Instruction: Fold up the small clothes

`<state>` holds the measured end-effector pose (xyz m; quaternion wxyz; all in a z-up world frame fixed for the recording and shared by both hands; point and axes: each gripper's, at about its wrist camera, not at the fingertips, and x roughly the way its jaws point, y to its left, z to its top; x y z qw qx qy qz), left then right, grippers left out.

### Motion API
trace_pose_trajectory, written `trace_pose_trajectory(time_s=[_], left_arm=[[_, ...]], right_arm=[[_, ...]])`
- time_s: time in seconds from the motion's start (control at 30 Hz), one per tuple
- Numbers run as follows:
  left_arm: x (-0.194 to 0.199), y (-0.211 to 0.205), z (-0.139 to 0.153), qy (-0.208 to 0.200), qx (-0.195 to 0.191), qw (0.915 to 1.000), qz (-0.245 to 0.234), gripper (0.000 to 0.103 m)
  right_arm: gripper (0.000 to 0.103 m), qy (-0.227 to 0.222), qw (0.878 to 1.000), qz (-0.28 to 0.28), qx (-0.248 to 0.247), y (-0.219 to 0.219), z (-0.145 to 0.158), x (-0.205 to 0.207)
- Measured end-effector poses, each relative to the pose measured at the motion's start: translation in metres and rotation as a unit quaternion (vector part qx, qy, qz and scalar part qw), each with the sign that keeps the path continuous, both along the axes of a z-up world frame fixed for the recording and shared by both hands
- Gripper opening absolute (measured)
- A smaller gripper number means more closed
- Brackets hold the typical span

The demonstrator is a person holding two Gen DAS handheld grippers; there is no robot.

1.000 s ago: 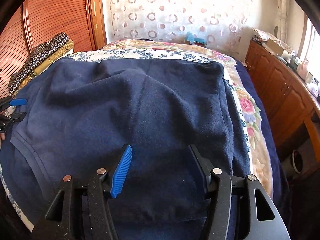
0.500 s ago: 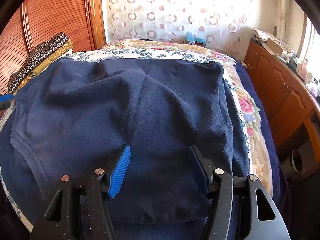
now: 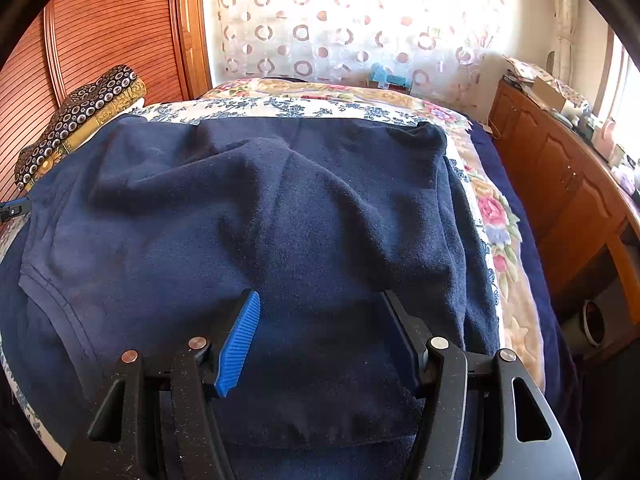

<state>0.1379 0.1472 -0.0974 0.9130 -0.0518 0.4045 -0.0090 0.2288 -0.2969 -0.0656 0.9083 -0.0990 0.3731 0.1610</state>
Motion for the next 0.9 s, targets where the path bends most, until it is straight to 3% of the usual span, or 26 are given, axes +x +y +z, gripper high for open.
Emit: trace_pose_trajectory(time_s=[0.17, 0.3, 0.37, 0.43, 0.53, 0.67, 0.8, 0.9], left_arm=[[0.01, -0.005, -0.003, 0.003, -0.023, 0.9997, -0.008, 0.054], [0.019, -0.011, 0.002, -0.005, -0.019, 0.9998, -0.008, 0.045], [0.023, -0.013, 0.003, -0.006, -0.018, 0.9998, -0.01, 0.039], [0.027, -0.017, 0.003, -0.005, -0.009, 0.9998, -0.014, 0.021], [0.03, -0.023, 0.003, -0.006, 0.005, 0.9997, -0.024, 0.01], [0.031, -0.028, 0.008, -0.017, 0.013, 0.9994, -0.029, 0.009], [0.037, -0.028, 0.011, -0.013, 0.015, 0.9994, -0.027, 0.009], [0.039, -0.027, 0.009, -0.01, 0.015, 0.9995, -0.027, 0.009]], right_arm=[[0.063, 0.0, 1.0, 0.0, 0.0, 0.0, 0.0, 0.0], [0.063, 0.0, 1.0, 0.001, 0.0, -0.001, 0.0, 0.0], [0.063, 0.0, 1.0, 0.001, 0.0, -0.001, 0.0, 0.0], [0.063, 0.0, 1.0, 0.001, 0.0, -0.001, 0.0, 0.0], [0.063, 0.0, 1.0, 0.001, -0.001, -0.001, 0.0, 0.0], [0.063, -0.002, 1.0, -0.006, 0.006, -0.006, 0.003, -0.001], [0.063, -0.02, 0.998, -0.024, 0.055, -0.03, 0.019, -0.014], [0.062, -0.027, 0.998, -0.037, 0.051, -0.048, 0.028, -0.024]])
